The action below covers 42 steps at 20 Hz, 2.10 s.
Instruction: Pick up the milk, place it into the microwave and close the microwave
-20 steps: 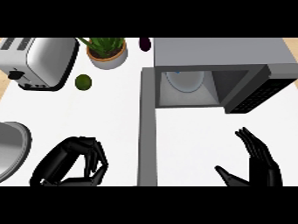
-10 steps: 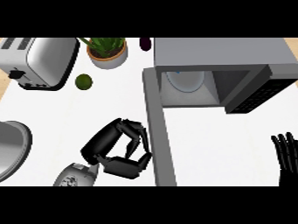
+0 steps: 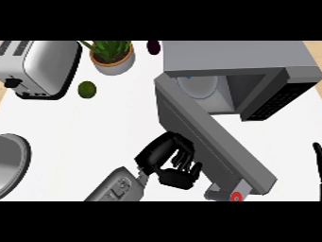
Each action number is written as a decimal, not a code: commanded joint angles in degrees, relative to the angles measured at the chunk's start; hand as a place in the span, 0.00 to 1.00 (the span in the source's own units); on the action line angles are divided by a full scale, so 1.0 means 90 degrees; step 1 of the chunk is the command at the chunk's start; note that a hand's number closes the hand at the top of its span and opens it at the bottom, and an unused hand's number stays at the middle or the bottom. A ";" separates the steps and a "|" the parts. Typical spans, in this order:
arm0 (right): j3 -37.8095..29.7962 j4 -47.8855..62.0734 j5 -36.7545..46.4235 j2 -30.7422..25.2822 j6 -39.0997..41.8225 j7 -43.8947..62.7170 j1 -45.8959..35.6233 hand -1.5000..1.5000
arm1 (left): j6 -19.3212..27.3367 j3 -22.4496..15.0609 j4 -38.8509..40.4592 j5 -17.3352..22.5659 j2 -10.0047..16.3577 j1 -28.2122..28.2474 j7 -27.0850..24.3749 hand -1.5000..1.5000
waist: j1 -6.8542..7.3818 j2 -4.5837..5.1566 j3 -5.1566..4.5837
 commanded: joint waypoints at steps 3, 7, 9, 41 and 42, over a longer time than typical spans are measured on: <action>-0.0244 -0.0256 -0.0543 -0.0469 0.0582 0.0489 -0.0314 0.00 | 0.0829 -0.1410 0.1273 0.1086 -0.0039 -0.1020 0.0278 1.00 | -0.0210 0.0063 0.0000; -0.0040 -0.0912 -0.0653 -0.0619 0.0633 0.0980 -0.0533 0.00 | 0.1208 -0.1718 0.1370 0.1953 -0.0039 -0.1541 0.0306 0.00 | -0.0482 0.0119 -0.0015; -0.0057 -0.0869 -0.0602 -0.0723 0.0776 0.0873 -0.0492 0.00 | 0.1458 -0.1733 0.1189 0.2372 -0.0038 -0.1550 -0.0040 0.00 | -0.0624 0.0149 -0.0017; -0.0101 -0.2178 -0.1741 -0.1627 0.1417 0.2041 -0.1372 0.00 | 0.2728 -0.1139 0.2647 0.4857 -0.0029 -0.4413 -0.0665 1.00 | -0.2366 0.0511 0.0002; -0.0164 -0.2093 -0.1767 -0.1632 0.1388 0.2057 -0.1346 0.00 | 0.2778 -0.1154 0.2653 0.4893 -0.0028 -0.4377 -0.0688 1.00 | -0.2380 0.0529 0.0011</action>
